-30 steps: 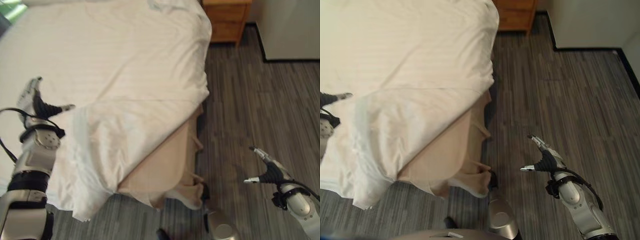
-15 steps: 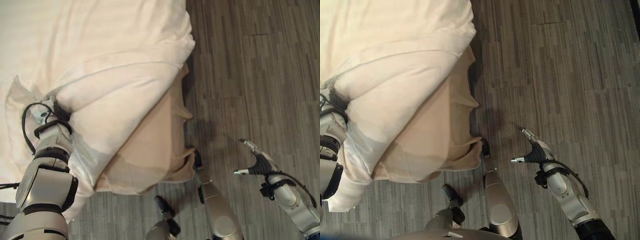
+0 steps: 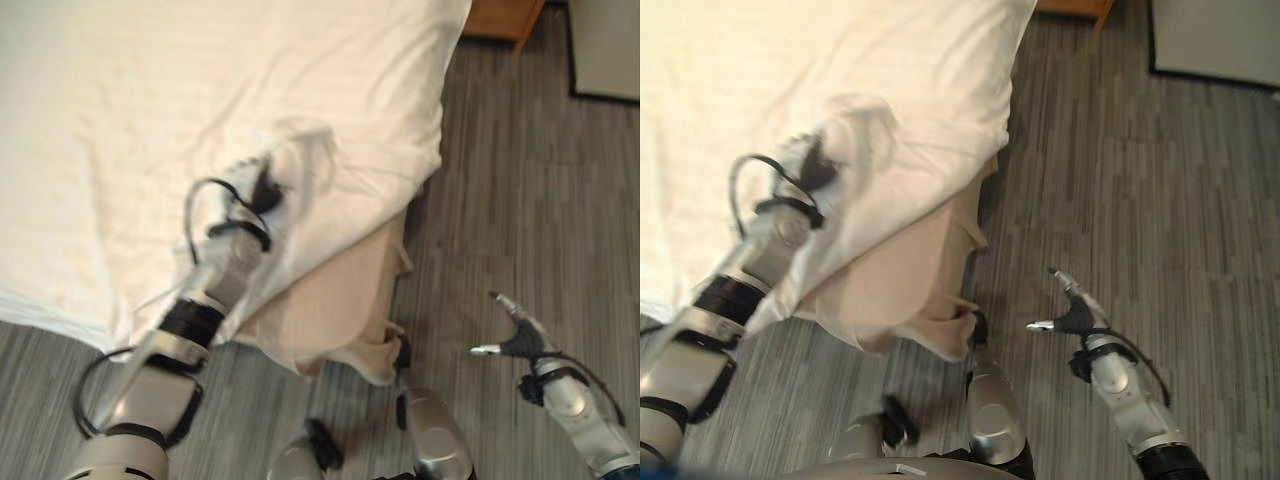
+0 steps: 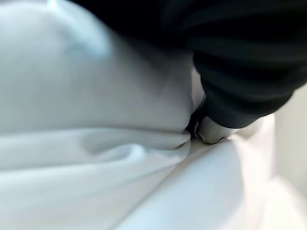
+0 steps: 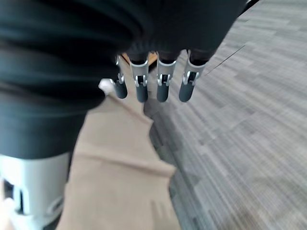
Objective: Making the bed.
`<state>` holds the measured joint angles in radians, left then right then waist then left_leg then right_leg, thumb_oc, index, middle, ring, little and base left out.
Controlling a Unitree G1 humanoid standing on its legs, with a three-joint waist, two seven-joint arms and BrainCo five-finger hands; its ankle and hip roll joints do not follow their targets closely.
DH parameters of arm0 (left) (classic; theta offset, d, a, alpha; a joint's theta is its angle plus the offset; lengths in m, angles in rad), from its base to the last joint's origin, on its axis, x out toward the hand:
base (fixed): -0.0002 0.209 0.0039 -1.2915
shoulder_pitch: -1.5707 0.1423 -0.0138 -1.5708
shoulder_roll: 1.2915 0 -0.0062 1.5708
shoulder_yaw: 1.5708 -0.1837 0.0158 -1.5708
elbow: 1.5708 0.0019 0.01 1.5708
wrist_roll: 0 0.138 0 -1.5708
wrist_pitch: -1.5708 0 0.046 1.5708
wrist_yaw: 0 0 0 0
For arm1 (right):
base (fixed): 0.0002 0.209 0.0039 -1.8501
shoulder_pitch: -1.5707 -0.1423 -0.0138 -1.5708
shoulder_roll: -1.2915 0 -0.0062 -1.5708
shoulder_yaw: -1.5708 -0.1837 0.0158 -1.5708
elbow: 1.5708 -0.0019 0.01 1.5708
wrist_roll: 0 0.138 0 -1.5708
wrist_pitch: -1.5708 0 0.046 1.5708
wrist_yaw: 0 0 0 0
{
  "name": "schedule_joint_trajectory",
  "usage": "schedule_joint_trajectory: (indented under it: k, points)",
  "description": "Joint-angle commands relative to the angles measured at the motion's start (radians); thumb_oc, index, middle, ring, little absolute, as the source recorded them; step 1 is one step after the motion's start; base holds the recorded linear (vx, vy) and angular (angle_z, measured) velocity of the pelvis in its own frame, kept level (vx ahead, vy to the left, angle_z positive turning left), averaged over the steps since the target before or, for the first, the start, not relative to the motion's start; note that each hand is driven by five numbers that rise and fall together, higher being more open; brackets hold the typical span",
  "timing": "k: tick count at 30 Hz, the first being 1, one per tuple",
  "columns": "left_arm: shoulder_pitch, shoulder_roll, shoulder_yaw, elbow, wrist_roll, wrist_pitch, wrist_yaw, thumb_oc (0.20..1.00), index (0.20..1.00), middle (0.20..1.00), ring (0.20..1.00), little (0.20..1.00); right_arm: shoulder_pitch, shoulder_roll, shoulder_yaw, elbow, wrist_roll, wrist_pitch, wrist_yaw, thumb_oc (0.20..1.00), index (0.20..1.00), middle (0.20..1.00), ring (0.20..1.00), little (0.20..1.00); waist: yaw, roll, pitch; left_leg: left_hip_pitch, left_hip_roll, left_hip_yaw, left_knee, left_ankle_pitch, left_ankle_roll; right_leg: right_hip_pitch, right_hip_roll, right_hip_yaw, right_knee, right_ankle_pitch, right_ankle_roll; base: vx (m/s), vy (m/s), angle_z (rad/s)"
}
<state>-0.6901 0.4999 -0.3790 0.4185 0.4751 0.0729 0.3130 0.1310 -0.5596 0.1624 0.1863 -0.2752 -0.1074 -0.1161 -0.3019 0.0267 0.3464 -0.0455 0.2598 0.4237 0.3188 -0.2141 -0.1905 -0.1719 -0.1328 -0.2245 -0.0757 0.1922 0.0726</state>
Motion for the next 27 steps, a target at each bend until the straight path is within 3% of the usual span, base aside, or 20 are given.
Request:
schedule_joint_trajectory:
  k: [1, 2, 3, 4, 7, 8, 10, 11, 12, 13, 15, 16, 19, 22, 27]
  points:
    - [0.085, -0.066, 0.061, -0.096, -0.083, -0.098, 0.003, 0.200, 0.200, 0.200, 0.200, 0.200, 0.054, 0.032, 0.015, 0.039, -0.017, -0.004, 0.019, 1.000, 1.000, 1.000, 1.000, 1.000, -0.045, -0.030, -0.108, 0.214, -0.109, 0.023, -0.205, 0.000, 0.088, -0.063, -0.080, 0.053, -0.009, -0.001, 0.120, -0.31, 0.229, 0.25]
    - [0.136, -0.097, 0.055, -0.128, -0.121, -0.111, -0.006, 0.200, 0.200, 0.200, 0.200, 0.200, 0.071, 0.055, 0.016, 0.046, -0.016, 0.003, 0.019, 1.000, 1.000, 1.000, 1.000, 1.000, -0.044, -0.039, -0.119, 0.244, -0.126, 0.013, -0.255, -0.007, 0.096, -0.060, -0.086, 0.054, -0.006, 0.008, 0.147, -0.46, 0.209, 0.47]
    - [0.231, -0.133, 0.034, -0.185, -0.167, -0.144, -0.052, 0.200, 0.200, 0.200, 0.200, 0.200, 0.087, 0.099, 0.017, 0.075, -0.024, 0.017, 0.017, 1.000, 1.000, 1.000, 1.000, 1.000, -0.037, -0.082, -0.126, 0.278, -0.156, 0.032, -0.318, 0.021, 0.109, -0.064, -0.113, 0.035, -0.004, 0.062, 0.169, -0.39, 0.297, 0.61]
    - [0.287, -0.146, 0.018, -0.225, -0.195, -0.157, -0.085, 0.200, 0.200, 0.200, 0.200, 0.200, 0.093, 0.121, 0.023, 0.093, -0.032, 0.022, 0.015, 1.000, 1.000, 1.000, 1.000, 1.000, -0.024, -0.086, -0.127, 0.306, -0.155, 0.029, -0.348, 0.013, 0.116, -0.050, -0.114, 0.027, -0.005, 0.054, 0.188, -0.49, 0.151, 0.43]
    - [0.443, -0.157, -0.028, -0.288, -0.260, -0.178, -0.166, 0.200, 0.200, 0.200, 0.200, 0.200, 0.113, 0.175, 0.016, 0.141, -0.028, 0.037, 0.000, 1.000, 1.000, 1.000, 1.000, 1.000, -0.017, -0.128, -0.122, 0.321, -0.144, 0.056, -0.388, 0.061, 0.121, -0.038, -0.124, 0.028, 0.012, 0.114, 0.189, -0.41, 0.025, -0.14]
    - [0.516, -0.156, -0.068, -0.302, -0.298, -0.181, -0.219, 0.200, 0.200, 0.200, 0.200, 0.200, 0.119, 0.201, 0.014, 0.161, -0.014, 0.037, -0.005, 1.000, 1.000, 1.000, 1.000, 1.000, -0.011, -0.138, -0.117, 0.313, -0.143, 0.050, -0.395, 0.071, 0.138, -0.026, -0.122, 0.066, 0.080, 0.074, 0.189, -0.38, 0.062, -0.15]
    - [0.517, -0.155, -0.068, -0.303, -0.298, -0.181, -0.220, 0.200, 0.200, 0.200, 0.200, 0.200, 0.120, 0.201, 0.015, 0.162, -0.014, 0.036, -0.006, 1.000, 1.000, 1.000, 1.000, 1.000, -0.009, -0.139, -0.116, 0.315, -0.144, 0.051, -0.396, 0.071, 0.138, -0.027, -0.122, 0.068, 0.084, 0.071, 0.189, -0.28, 0.094, -0.11]
    - [0.618, -0.128, -0.134, -0.322, -0.340, -0.189, -0.334, 0.598, 0.598, 0.598, 0.598, 0.598, 0.120, 0.204, 0.037, 0.257, -0.052, 0.037, -0.020, 1.000, 1.000, 1.000, 1.000, 1.000, 0.016, -0.136, -0.125, 0.291, -0.157, 0.069, -0.395, 0.085, 0.172, 0.047, -0.124, 0.074, 0.228, 0.000, 0.160, -0.33, 0.119, 0.01]
    - [0.619, -0.127, -0.134, -0.324, -0.341, -0.188, -0.335, 0.736, 0.736, 0.736, 0.736, 0.736, 0.120, 0.205, 0.037, 0.259, -0.053, 0.035, -0.021, 1.000, 1.000, 1.000, 1.000, 1.000, 0.017, -0.137, -0.125, 0.293, -0.158, 0.070, -0.394, 0.083, 0.172, 0.045, -0.125, 0.076, 0.234, -0.004, 0.161, -0.42, 0.142, 0.00]
    - [0.637, -0.122, -0.153, -0.328, -0.352, -0.193, -0.361, 1.000, 1.000, 1.000, 1.000, 1.000, 0.116, 0.205, 0.043, 0.294, -0.061, 0.035, -0.024, 1.000, 1.000, 1.000, 1.000, 1.000, 0.021, -0.132, -0.131, 0.284, -0.156, 0.078, -0.394, 0.090, 0.181, 0.063, -0.124, 0.077, 0.287, -0.016, 0.153, -0.23, 0.048, -0.18]
    - [0.653, -0.119, -0.192, -0.342, -0.397, -0.209, -0.414, 1.000, 1.000, 1.000, 1.000, 1.000, 0.097, 0.207, 0.073, 0.396, -0.095, 0.038, -0.033, 1.000, 1.000, 1.000, 1.000, 1.000, 0.036, -0.128, -0.144, 0.270, -0.157, 0.090, -0.390, 0.098, 0.191, 0.097, -0.123, 0.092, 0.365, -0.043, 0.146, -0.23, 0.022, -0.40]
    - [0.646, -0.133, -0.232, -0.347, -0.438, -0.213, -0.441, 1.000, 1.000, 1.000, 1.000, 1.000, 0.070, 0.198, 0.099, 0.468, -0.135, 0.049, -0.049, 1.000, 1.000, 1.000, 1.000, 1.000, 0.056, -0.132, -0.170, 0.251, -0.162, 0.111, -0.382, 0.104, 0.186, 0.167, -0.140, 0.056, 0.309, -0.056, 0.150, -0.08, -0.028, -0.33]
    - [0.613, -0.162, -0.302, -0.340, -0.469, -0.216, -0.490, 1.000, 1.000, 1.000, 1.000, 1.000, 0.037, 0.192, 0.128, 0.553, -0.173, 0.062, -0.062, 1.000, 1.000, 1.000, 1.000, 1.000, 0.070, -0.129, -0.196, 0.249, -0.172, 0.126, -0.385, 0.091, 0.178, 0.234, -0.138, 0.031, 0.201, -0.086, 0.168, -0.04, -0.020, -0.44]
    - [0.577, -0.208, -0.366, -0.309, -0.480, -0.218, -0.522, 1.000, 1.000, 1.000, 1.000, 1.000, -0.001, 0.189, 0.137, 0.604, -0.175, 0.063, -0.073, 1.000, 1.000, 1.000, 1.000, 1.000, 0.071, -0.122, -0.220, 0.246, -0.163, 0.192, -0.374, 0.096, 0.169, 0.265, -0.129, 0.004, 0.084, -0.093, 0.169, -0.05, -0.067, -0.98]
    - [0.526, -0.325, -0.457, -0.197, -0.540, -0.194, -0.552, 1.000, 1.000, 1.000, 1.000, 1.000, -0.010, 0.169, 0.117, 0.600, -0.134, 0.064, -0.087, 1.000, 1.000, 1.000, 1.000, 1.000, 0.028, -0.107, -0.228, 0.265, -0.150, 0.243, -0.380, 0.113, 0.158, 0.276, -0.109, 0.030, 0.010, -0.098, 0.160, -0.02, -0.056, -0.63]
